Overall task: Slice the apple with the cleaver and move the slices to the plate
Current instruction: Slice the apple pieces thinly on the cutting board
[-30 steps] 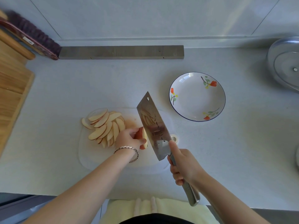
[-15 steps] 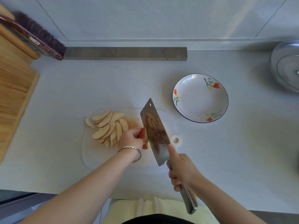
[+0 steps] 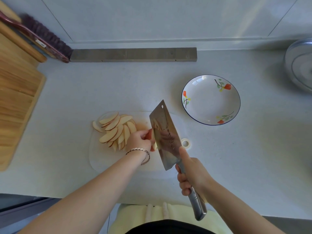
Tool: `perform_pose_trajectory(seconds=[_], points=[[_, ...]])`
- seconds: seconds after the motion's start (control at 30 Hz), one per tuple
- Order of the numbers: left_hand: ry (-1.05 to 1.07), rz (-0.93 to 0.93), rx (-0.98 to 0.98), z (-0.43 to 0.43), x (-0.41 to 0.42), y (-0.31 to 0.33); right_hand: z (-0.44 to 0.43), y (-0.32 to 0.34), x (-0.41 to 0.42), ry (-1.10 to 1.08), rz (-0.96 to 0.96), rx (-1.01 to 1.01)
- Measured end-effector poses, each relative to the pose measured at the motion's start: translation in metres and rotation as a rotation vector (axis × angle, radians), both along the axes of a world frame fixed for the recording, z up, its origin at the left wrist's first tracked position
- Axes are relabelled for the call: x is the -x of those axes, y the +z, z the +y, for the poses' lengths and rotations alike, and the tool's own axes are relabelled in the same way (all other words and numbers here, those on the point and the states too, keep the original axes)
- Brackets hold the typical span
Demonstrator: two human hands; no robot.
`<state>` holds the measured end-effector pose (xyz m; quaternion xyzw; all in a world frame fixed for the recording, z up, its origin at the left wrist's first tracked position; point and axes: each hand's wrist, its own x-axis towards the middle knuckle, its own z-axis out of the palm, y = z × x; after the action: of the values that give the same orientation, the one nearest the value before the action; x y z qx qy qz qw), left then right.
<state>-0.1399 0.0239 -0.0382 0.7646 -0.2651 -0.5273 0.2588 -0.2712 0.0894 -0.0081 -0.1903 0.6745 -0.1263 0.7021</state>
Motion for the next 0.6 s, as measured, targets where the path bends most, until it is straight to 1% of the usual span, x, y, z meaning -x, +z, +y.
perform_pose_trajectory(seconds=[0.4,0.47,0.6], points=[[0.122,0.082,-0.039,-0.004,0.000,-0.002,0.000,-0.003,-0.007,-0.021,0.004,-0.008],[0.132,0.078,-0.039,-0.005,0.000,-0.005,-0.007,-0.007,-0.013,-0.036,-0.003,0.014],[0.088,0.033,-0.031,-0.006,-0.002,-0.005,-0.016,-0.014,-0.020,-0.040,-0.025,0.040]])
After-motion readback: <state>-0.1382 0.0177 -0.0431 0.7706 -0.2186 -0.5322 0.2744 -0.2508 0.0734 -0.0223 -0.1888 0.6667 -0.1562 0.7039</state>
